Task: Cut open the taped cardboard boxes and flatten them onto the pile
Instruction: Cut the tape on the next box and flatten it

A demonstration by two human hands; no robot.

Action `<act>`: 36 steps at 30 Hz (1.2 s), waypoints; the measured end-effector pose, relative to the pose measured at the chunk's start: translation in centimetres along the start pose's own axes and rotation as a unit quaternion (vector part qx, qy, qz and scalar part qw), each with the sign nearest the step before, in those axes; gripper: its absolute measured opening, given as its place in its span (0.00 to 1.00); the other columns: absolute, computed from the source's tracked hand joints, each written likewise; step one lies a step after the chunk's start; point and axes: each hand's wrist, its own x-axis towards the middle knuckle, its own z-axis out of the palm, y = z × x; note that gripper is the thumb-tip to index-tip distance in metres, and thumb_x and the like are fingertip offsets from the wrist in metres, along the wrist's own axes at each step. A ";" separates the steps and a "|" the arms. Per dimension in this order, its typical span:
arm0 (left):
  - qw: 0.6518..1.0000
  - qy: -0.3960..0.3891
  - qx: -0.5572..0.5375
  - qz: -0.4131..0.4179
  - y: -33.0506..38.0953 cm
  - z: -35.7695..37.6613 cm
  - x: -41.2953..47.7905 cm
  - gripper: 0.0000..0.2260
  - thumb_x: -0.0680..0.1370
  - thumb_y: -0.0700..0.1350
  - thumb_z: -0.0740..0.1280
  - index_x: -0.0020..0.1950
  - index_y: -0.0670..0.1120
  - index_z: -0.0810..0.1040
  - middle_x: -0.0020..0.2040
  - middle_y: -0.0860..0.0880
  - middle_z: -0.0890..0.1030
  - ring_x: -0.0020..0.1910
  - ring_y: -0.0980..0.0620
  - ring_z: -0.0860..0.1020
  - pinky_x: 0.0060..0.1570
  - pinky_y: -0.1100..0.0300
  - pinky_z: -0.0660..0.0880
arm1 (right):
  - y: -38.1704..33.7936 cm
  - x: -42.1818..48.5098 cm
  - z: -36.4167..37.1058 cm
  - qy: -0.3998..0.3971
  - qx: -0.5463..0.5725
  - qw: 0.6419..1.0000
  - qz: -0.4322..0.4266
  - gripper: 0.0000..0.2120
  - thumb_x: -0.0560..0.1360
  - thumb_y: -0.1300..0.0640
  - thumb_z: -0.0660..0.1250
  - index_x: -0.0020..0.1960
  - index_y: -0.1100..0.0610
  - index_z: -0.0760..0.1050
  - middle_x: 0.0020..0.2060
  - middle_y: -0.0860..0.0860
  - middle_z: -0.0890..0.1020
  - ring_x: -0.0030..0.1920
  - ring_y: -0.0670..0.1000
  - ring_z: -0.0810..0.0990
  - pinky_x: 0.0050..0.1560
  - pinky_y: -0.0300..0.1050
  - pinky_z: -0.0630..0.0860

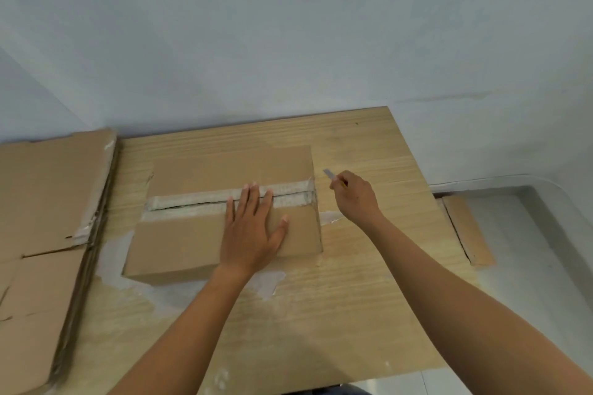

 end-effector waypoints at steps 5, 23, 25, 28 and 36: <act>1.000 0.017 -0.007 -0.005 0.1 0.2 0.1 0.34 0.75 0.65 0.43 0.78 0.50 0.57 0.79 0.48 0.52 0.78 0.53 0.45 0.75 0.49 0.39 | -0.1 0.0 0.7 -0.053 0.032 0.998 0.021 0.12 0.80 0.57 0.55 0.49 0.59 0.77 0.33 0.46 0.73 0.32 0.44 0.70 0.30 0.39 0.60; 0.999 0.041 -0.005 -0.002 -0.2 0.5 -0.2 0.32 0.77 0.63 0.47 0.77 0.48 0.61 0.78 0.47 0.56 0.78 0.51 0.49 0.76 0.48 0.43 | 0.1 -0.9 0.7 -0.075 0.155 0.985 0.004 0.12 0.79 0.59 0.58 0.39 0.57 0.74 0.28 0.47 0.70 0.30 0.47 0.67 0.34 0.41 0.64; 0.999 0.043 -0.004 0.000 -0.2 0.5 -0.2 0.32 0.77 0.62 0.47 0.76 0.48 0.62 0.78 0.47 0.57 0.78 0.51 0.49 0.76 0.47 0.44 | 0.0 -0.9 0.6 -0.076 0.146 0.986 0.005 0.12 0.79 0.59 0.58 0.38 0.56 0.74 0.28 0.47 0.70 0.30 0.46 0.67 0.34 0.41 0.64; 0.999 0.043 0.001 0.008 -0.2 0.6 0.1 0.31 0.77 0.62 0.48 0.76 0.48 0.63 0.78 0.47 0.58 0.78 0.51 0.50 0.76 0.46 0.45 | -0.6 -0.7 0.8 -0.070 0.103 0.992 0.006 0.12 0.79 0.60 0.57 0.40 0.58 0.75 0.28 0.48 0.72 0.30 0.46 0.69 0.33 0.41 0.65; 0.998 0.052 -0.017 -0.005 0.1 0.7 0.5 0.29 0.77 0.60 0.48 0.75 0.49 0.65 0.77 0.48 0.60 0.78 0.50 0.52 0.75 0.44 0.44 | -0.9 -0.6 0.9 -0.085 0.040 0.996 -0.013 0.15 0.79 0.60 0.56 0.46 0.72 0.74 0.33 0.57 0.72 0.31 0.49 0.66 0.30 0.42 0.60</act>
